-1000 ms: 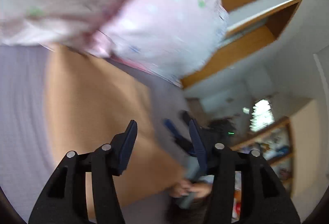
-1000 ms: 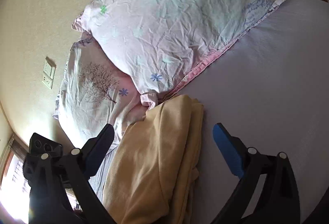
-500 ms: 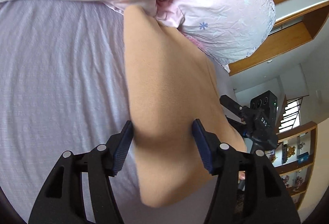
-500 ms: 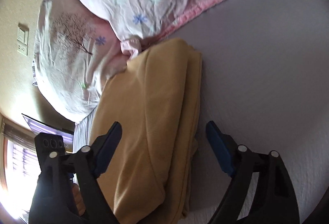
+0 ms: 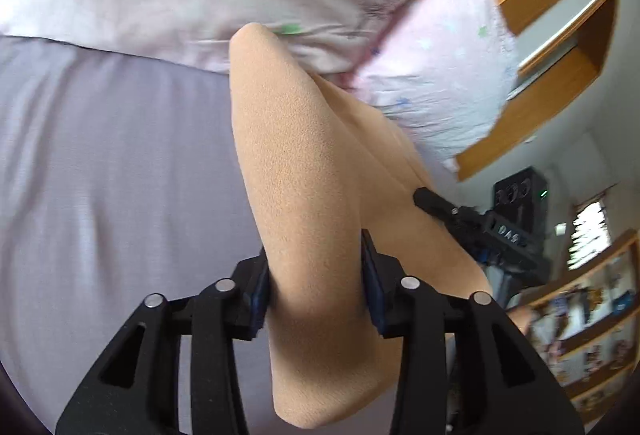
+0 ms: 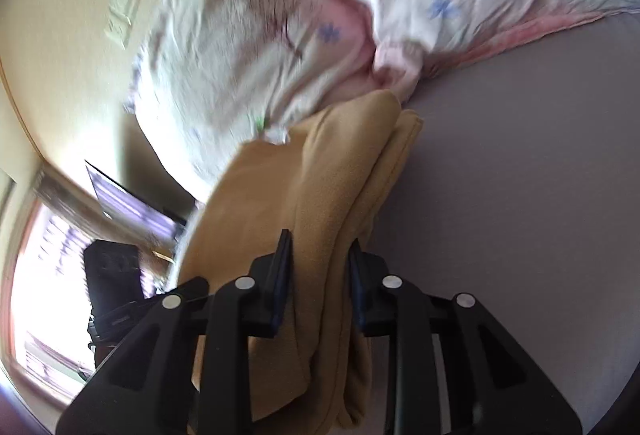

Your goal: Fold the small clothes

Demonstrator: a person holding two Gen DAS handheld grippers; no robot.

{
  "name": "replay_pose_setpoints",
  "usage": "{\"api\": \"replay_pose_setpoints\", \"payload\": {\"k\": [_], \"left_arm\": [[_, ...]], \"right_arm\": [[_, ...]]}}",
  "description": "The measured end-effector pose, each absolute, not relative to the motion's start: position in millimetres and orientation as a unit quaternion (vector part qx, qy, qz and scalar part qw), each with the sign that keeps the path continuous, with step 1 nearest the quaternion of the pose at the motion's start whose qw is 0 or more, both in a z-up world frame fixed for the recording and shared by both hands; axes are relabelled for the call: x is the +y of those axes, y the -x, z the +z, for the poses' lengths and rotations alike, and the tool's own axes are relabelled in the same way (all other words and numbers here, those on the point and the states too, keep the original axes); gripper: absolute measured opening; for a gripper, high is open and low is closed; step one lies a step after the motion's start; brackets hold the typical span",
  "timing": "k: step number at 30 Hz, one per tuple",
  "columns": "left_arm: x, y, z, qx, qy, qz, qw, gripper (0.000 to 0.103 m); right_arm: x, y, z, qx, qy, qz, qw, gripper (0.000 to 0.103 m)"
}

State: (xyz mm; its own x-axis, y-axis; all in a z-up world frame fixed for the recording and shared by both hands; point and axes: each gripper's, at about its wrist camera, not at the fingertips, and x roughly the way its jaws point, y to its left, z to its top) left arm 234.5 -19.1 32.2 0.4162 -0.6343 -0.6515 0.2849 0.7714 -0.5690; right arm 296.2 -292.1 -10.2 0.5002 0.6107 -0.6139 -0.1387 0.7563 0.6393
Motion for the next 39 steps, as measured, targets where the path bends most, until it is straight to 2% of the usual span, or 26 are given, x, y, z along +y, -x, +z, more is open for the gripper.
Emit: {"api": "replay_pose_setpoints", "payload": {"k": [1, 3, 5, 6, 7, 9, 12, 15, 16, 20, 22, 24, 25, 31, 39], "left_arm": [[-14, -234, 31, 0.473, 0.181, -0.264, 0.821, 0.041], [0, -223, 35, 0.463, 0.183, -0.259, 0.828, 0.041], [7, -204, 51, 0.426, 0.167, -0.259, 0.85, 0.042], [10, -194, 57, 0.412, 0.16, -0.266, 0.857, 0.048], [8, -182, 65, 0.395, 0.152, -0.281, 0.861, 0.051], [-4, -168, 72, 0.381, 0.134, -0.304, 0.863, 0.059], [-32, -158, 64, 0.398, 0.104, -0.337, 0.847, 0.068], [-53, -165, 38, 0.447, 0.085, -0.323, 0.83, 0.07], [-60, -168, 30, 0.456, 0.071, -0.315, 0.829, 0.07], [-64, -154, 37, 0.436, 0.031, -0.303, 0.847, 0.07], [-54, -144, 46, 0.425, 0.039, -0.299, 0.854, 0.073], [-45, -134, 50, 0.415, 0.037, -0.273, 0.867, 0.096], [-40, -128, 52, 0.411, 0.033, -0.25, 0.876, 0.101], [-41, -132, 33, 0.443, -0.028, -0.155, 0.883, 0.102], [-49, -136, 11, 0.472, -0.055, -0.148, 0.867, 0.102]], "right_arm": [[-290, -296, -12, 0.452, -0.258, 0.212, 0.827, 0.038], [-298, -282, 2, 0.425, -0.263, 0.191, 0.845, 0.043], [-307, -253, 33, 0.362, -0.283, 0.208, 0.863, 0.056], [-306, -241, 43, 0.344, -0.297, 0.238, 0.859, 0.069], [-301, -230, 51, 0.334, -0.31, 0.28, 0.845, 0.076], [-279, -214, 55, 0.353, -0.316, 0.349, 0.808, 0.078], [-253, -210, 38, 0.401, -0.303, 0.35, 0.791, 0.081], [-259, -222, 1, 0.456, -0.296, 0.263, 0.797, 0.081], [-263, -226, -18, 0.474, -0.309, 0.251, 0.785, 0.075], [-278, -211, -8, 0.445, -0.331, 0.258, 0.791, 0.075], [-282, -188, 16, 0.4, -0.307, 0.259, 0.824, 0.092], [-282, -164, 34, 0.373, -0.266, 0.243, 0.855, 0.101], [-280, -155, 42, 0.368, -0.238, 0.223, 0.871, 0.101], [-236, -129, 24, 0.427, -0.055, 0.099, 0.897, 0.101], [-205, -139, -21, 0.477, -0.021, 0.08, 0.875, 0.101]]}}
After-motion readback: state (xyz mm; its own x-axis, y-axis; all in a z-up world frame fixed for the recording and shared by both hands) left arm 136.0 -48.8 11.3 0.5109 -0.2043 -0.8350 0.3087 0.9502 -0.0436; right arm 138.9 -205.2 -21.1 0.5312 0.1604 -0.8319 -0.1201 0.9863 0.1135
